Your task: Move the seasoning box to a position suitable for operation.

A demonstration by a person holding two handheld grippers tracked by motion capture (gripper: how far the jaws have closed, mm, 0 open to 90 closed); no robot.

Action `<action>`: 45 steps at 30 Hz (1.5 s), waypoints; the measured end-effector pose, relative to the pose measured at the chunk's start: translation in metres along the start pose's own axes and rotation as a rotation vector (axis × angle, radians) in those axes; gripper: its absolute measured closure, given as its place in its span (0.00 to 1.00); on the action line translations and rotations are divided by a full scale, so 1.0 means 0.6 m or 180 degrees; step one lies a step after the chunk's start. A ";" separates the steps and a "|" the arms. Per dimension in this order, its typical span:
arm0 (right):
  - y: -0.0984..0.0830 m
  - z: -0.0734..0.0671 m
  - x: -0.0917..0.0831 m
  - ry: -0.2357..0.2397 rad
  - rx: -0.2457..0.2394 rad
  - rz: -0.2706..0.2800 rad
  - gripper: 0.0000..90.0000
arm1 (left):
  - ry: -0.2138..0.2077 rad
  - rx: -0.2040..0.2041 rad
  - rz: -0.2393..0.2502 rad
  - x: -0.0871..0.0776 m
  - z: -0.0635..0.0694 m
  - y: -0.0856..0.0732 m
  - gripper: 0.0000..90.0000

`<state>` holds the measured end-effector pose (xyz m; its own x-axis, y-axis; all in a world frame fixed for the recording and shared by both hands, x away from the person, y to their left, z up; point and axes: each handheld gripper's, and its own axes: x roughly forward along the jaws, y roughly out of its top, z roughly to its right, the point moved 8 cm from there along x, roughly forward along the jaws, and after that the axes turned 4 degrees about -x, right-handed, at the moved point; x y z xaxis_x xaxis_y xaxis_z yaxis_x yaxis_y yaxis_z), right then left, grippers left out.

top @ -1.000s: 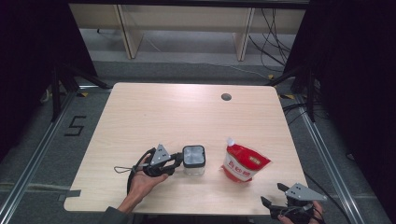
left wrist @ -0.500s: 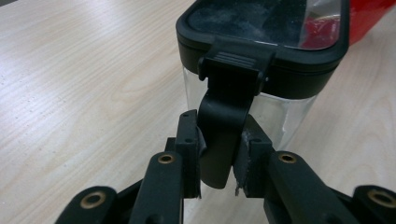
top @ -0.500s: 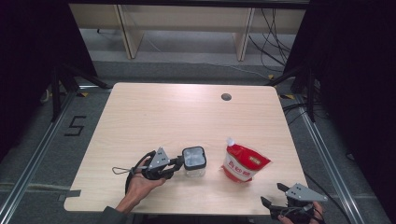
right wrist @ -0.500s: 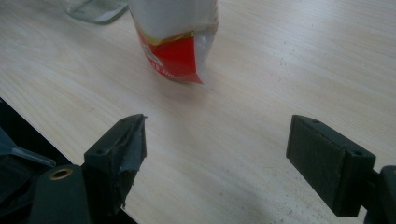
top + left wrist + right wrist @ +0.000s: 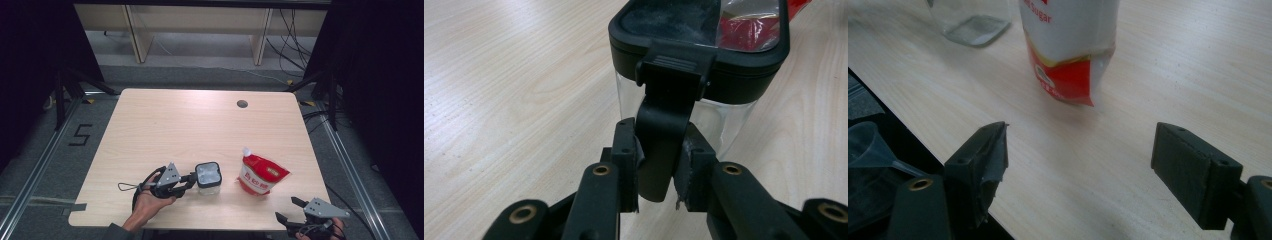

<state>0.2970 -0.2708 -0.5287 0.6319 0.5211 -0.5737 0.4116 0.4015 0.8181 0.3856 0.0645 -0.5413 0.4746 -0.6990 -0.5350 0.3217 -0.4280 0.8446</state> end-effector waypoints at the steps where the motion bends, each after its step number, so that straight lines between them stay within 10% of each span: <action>1: 0.000 -0.004 0.001 0.0055 0.0039 -0.0004 0.27 | 0.0004 -0.0097 -0.0015 -0.001 0.004 -0.002 0.81; 28: 0.002 -0.025 0.003 0.0195 -0.0079 0.0011 0.29 | -0.0317 0.0059 -0.0046 -0.016 0.048 -0.015 0.81; 45: -0.001 -0.025 0.004 0.0234 -0.0098 -0.0034 0.29 | -0.0282 0.0119 -0.0038 -0.014 0.044 -0.015 0.81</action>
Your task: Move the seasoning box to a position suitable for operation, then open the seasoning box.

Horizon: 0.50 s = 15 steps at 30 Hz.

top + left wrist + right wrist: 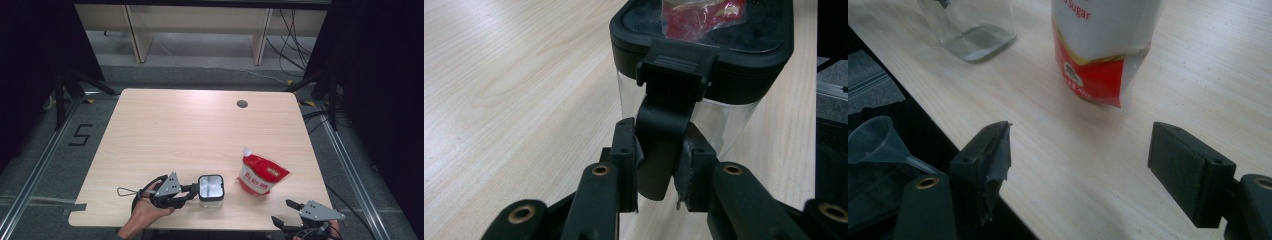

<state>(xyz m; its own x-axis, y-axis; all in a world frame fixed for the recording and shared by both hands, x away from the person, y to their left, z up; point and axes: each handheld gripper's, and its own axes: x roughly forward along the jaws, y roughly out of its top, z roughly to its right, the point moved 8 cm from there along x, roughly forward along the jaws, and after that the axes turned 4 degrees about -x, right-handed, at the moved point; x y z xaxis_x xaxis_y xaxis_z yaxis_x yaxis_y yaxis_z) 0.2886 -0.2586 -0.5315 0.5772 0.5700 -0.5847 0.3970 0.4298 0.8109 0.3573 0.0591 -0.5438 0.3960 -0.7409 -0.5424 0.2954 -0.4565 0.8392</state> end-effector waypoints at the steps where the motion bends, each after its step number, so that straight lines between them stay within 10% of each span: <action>1: 0.001 0.002 0.001 -0.0075 -0.0005 0.0032 0.29 | 0.0000 0.0000 0.0000 0.000 0.000 0.000 0.80; 15: -0.002 -0.001 0.003 -0.0048 -0.0051 -0.0034 0.27 | 0.0172 -0.0295 0.0063 -0.036 -0.002 0.008 0.32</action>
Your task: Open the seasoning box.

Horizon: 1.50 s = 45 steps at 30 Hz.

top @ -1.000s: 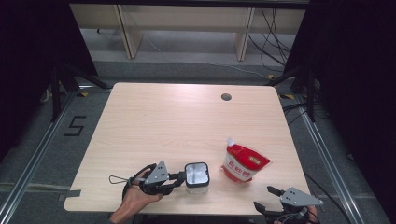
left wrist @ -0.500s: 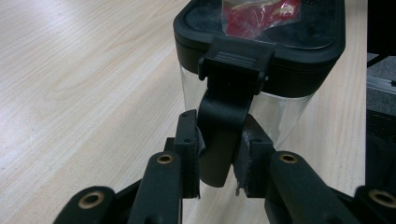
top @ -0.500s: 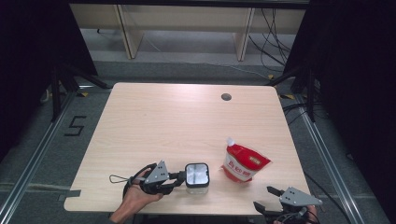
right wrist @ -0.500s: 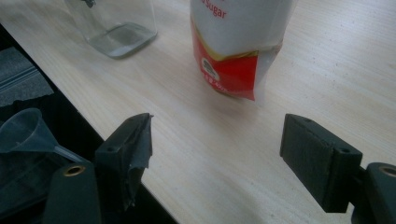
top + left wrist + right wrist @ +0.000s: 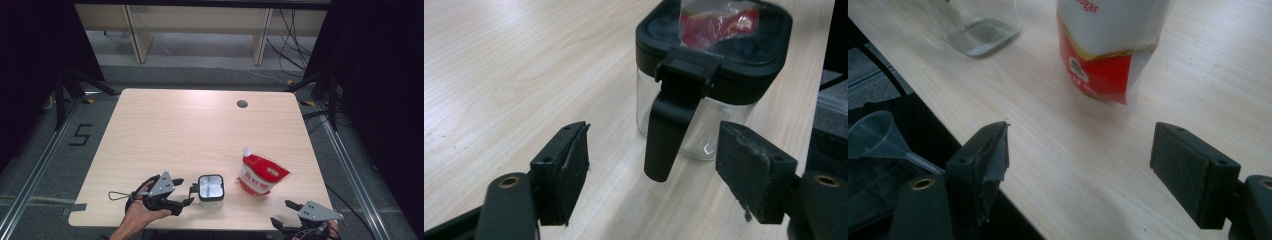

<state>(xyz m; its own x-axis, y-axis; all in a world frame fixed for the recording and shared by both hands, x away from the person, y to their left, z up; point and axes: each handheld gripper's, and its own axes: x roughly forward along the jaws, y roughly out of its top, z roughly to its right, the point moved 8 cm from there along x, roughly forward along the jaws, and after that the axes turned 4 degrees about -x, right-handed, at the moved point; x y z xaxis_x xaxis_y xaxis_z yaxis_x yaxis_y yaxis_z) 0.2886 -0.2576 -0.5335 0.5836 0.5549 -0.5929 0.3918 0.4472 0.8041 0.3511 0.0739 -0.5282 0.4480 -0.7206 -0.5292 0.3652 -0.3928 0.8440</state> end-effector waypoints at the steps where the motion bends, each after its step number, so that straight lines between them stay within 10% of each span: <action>1: 0.000 -0.005 0.001 0.0034 0.0076 -0.0005 0.27 | -0.0014 -0.0040 0.0036 -0.002 0.001 0.002 0.31; 8: 0.000 -0.008 0.004 0.0067 0.0016 -0.0028 0.25 | -0.0018 -0.0067 0.0190 -0.019 0.006 0.022 0.41; 22: 0.001 -0.009 0.005 0.0052 -0.0004 -0.0032 0.25 | -0.0036 -0.0166 0.0437 -0.033 0.011 0.046 0.96; 39: 0.004 -0.010 0.007 0.0027 -0.0078 -0.0010 0.28 | -0.0068 -0.0142 0.0439 -0.014 0.023 0.055 0.99; 45: 0.015 -0.021 0.005 0.0095 -0.0156 0.0088 0.48 | -0.0036 -0.0174 0.0443 -0.014 0.021 0.054 0.99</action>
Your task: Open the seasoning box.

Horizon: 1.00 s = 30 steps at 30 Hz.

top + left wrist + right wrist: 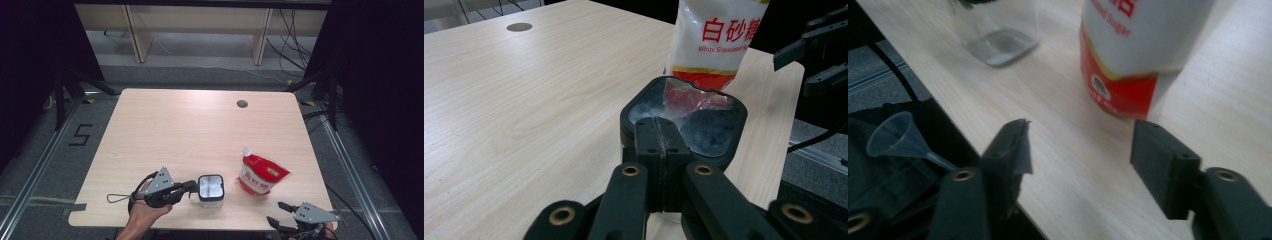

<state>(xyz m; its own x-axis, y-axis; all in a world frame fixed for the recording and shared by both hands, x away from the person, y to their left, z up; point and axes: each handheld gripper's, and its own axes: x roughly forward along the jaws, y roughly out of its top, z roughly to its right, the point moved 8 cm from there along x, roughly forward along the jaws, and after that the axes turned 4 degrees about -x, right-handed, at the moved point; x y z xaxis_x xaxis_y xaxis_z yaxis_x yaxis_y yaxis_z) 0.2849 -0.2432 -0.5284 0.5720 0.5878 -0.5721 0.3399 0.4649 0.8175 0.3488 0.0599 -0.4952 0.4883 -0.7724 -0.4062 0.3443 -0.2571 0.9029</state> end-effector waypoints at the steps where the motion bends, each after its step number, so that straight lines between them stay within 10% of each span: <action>1: 0.003 -0.003 0.000 0.0003 0.0007 0.0031 0.51 | -0.0006 -0.0006 0.0000 0.000 0.000 0.000 0.99; 30: 0.115 -0.082 0.087 0.0311 -0.0688 0.0336 0.93 | -0.0049 -0.0180 0.0164 0.000 -0.002 -0.004 0.99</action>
<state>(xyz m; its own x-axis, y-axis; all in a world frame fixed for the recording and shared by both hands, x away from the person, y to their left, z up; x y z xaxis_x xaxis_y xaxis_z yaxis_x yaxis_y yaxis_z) 0.3017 -0.1479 -0.5051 0.5174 0.6970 -0.4965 0.1088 0.5219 0.8460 0.3492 0.0610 -0.4975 0.4942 -0.7928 -0.3567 0.3641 -0.1839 0.9130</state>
